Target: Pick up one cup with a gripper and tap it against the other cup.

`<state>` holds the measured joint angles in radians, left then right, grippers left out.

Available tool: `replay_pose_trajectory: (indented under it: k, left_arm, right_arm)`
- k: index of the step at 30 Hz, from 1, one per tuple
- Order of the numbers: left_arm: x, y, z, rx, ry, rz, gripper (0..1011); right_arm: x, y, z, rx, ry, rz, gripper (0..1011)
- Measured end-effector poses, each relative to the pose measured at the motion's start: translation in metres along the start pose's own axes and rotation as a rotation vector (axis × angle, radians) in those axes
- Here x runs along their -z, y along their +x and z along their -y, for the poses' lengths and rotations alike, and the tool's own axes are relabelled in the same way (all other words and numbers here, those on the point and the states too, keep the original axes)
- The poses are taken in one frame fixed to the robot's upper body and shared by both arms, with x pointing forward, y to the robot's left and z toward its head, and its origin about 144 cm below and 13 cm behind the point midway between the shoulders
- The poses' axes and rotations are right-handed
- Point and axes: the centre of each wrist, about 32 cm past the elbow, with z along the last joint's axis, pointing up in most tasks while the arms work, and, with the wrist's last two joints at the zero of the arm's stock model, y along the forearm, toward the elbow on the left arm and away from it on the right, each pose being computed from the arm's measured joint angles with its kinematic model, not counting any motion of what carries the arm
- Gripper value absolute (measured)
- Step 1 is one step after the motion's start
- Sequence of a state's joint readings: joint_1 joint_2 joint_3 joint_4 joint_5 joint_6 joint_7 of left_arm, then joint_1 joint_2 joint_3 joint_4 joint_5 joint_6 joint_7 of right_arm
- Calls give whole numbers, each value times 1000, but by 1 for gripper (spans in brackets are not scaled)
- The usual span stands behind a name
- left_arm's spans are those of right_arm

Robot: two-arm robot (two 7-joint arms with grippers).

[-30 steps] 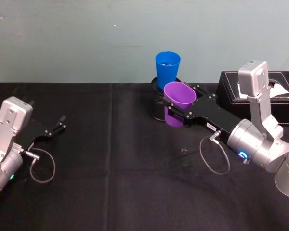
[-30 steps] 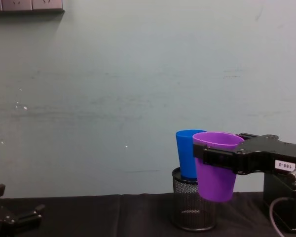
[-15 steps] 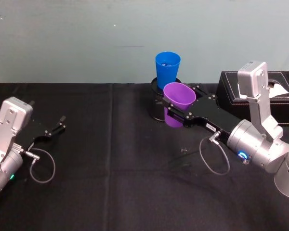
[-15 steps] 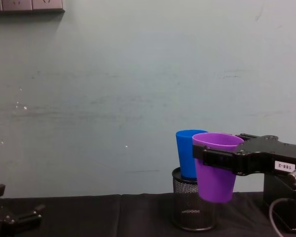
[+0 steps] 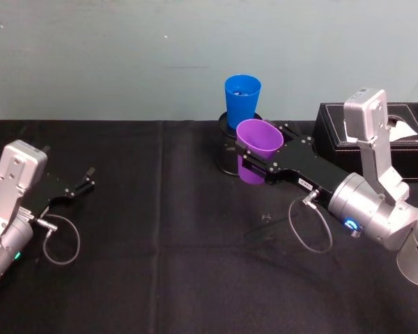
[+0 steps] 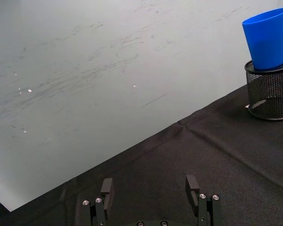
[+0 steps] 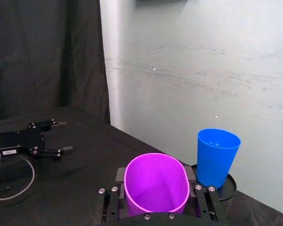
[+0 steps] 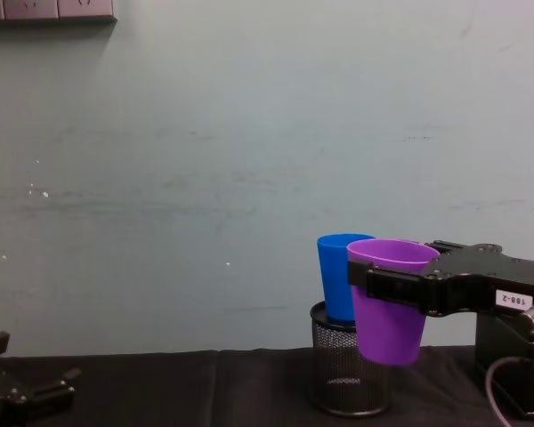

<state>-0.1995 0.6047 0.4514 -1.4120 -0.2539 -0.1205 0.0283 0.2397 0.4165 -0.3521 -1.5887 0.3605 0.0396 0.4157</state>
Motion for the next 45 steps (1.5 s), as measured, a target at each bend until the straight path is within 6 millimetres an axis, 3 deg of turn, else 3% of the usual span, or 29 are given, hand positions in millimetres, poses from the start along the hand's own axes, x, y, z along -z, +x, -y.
replay_pose_trajectory:
  k: [45]
  left_arm:
    - [0,0,0,0,0,0,1000]
  right_arm:
    - [0,0,0,0,0,0,722]
